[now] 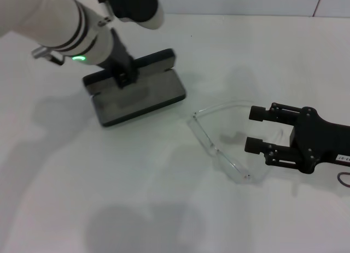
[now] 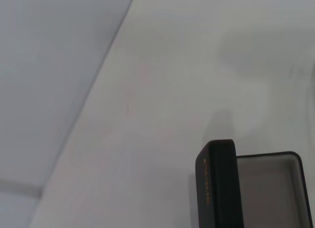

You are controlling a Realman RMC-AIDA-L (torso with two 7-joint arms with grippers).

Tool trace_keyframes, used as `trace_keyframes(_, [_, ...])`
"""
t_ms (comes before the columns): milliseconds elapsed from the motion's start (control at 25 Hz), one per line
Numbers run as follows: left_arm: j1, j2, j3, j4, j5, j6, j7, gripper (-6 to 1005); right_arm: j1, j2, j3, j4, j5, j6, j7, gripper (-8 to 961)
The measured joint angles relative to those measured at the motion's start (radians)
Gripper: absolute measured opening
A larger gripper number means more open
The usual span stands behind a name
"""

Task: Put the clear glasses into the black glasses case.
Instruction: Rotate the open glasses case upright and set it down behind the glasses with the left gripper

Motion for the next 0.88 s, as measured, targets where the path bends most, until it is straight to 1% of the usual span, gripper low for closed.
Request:
trace_keyframes(240, [-0.007, 0.0, 0.033, -0.002, -0.078, -0.083, 0.164, 211, -0.012, 0.001, 0.0, 0.013, 0.004, -0.013, 0.0, 684])
trace_keyframes(400, [-0.019, 0.0, 0.057, -0.024, -0.086, -0.094, 0.25, 214, -0.013, 0.001, 0.0, 0.052, 0.022, -0.02, -0.013, 684])
trace_keyframes(600, [-0.043, 0.0, 0.065, -0.065, -0.094, -0.103, 0.28, 218, -0.013, 0.002, 0.0, 0.074, 0.026, -0.037, -0.038, 683])
trace_keyframes(880, [-0.034, -0.001, 0.055, -0.066, -0.134, -0.133, 0.285, 223, -0.013, 0.001, 0.0, 0.076, 0.026, -0.045, -0.039, 683])
